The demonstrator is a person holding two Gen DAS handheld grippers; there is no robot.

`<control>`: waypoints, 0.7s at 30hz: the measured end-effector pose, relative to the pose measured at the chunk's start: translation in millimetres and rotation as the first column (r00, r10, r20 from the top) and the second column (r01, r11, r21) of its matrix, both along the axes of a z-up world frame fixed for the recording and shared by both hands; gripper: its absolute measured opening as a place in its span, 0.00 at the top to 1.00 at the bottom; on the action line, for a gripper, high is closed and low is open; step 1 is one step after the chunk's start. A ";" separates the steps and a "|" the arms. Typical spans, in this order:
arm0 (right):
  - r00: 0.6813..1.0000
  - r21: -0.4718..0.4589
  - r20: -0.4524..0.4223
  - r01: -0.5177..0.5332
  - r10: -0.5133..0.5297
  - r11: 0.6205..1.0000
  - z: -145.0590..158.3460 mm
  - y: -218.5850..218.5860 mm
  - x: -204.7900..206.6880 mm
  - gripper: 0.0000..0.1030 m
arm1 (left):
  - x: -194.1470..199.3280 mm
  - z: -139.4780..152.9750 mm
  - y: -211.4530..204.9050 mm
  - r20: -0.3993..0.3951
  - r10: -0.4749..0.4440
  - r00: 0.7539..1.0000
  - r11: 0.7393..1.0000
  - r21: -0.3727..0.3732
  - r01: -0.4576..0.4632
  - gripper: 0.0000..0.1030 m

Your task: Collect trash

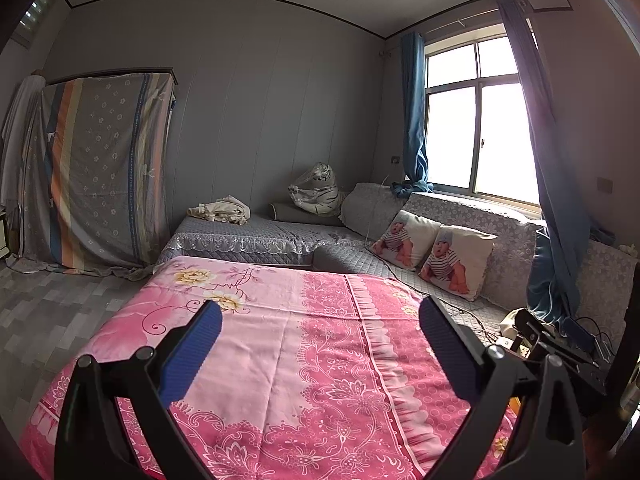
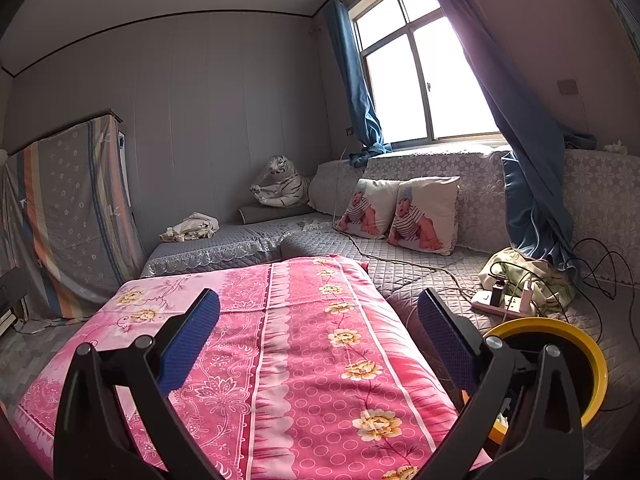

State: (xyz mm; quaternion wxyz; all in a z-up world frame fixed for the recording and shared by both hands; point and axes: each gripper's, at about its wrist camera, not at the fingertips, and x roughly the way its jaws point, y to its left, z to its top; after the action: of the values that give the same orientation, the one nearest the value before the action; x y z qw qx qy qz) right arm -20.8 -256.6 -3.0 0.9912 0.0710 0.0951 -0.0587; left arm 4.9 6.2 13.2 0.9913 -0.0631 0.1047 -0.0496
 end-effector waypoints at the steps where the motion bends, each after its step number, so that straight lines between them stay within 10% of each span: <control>1: 1.000 0.002 -0.001 -0.001 0.001 1.000 -0.3 0.1 0.2 0.08 | 0.4 -0.2 -0.5 -0.002 0.000 1.000 1.000 0.001 0.000 0.08; 21: 1.000 0.015 -0.026 0.009 -0.009 1.000 -4.7 -3.5 4.5 0.08 | 4.0 -4.6 -6.4 -0.022 -0.019 1.000 1.000 0.006 0.019 0.08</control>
State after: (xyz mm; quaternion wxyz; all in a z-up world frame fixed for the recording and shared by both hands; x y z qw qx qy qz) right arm -16.4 -260.1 -7.7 0.9891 0.0780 0.1080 -0.0633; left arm 8.9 -0.2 8.6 0.9897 -0.0595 0.1165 -0.0581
